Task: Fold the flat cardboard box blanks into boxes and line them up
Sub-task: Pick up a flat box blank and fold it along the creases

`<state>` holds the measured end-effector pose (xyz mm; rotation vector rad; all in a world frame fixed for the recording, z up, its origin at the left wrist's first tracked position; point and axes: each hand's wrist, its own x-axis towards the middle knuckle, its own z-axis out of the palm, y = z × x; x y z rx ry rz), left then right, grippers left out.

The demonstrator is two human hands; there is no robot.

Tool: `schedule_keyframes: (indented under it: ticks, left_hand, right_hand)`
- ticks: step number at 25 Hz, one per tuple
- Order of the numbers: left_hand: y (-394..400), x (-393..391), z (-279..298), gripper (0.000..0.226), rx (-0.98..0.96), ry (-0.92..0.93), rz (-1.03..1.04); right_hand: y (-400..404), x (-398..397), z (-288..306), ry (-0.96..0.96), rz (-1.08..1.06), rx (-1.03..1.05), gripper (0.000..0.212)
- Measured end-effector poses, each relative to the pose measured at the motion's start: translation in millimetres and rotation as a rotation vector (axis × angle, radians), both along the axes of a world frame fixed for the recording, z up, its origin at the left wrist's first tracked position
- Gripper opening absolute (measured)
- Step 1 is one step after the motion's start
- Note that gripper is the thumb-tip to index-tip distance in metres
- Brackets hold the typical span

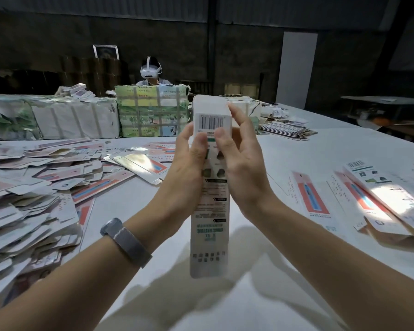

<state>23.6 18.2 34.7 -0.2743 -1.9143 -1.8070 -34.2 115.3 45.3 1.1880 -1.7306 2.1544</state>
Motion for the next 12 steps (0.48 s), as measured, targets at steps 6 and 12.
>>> schedule_keyframes:
  ticks: [6, 12]
  left_hand:
    - [-4.8, -7.8, 2.1, 0.054, -0.15, 0.228, 0.019]
    - [0.7, -5.8, 9.7, 0.022, -0.068, 0.341, -0.012]
  right_hand:
    - [1.8, 6.5, 3.3, -0.02, 0.036, -0.062, 0.036]
    - [-0.6, 11.3, 0.0, -0.003, 0.067, -0.108, 0.035]
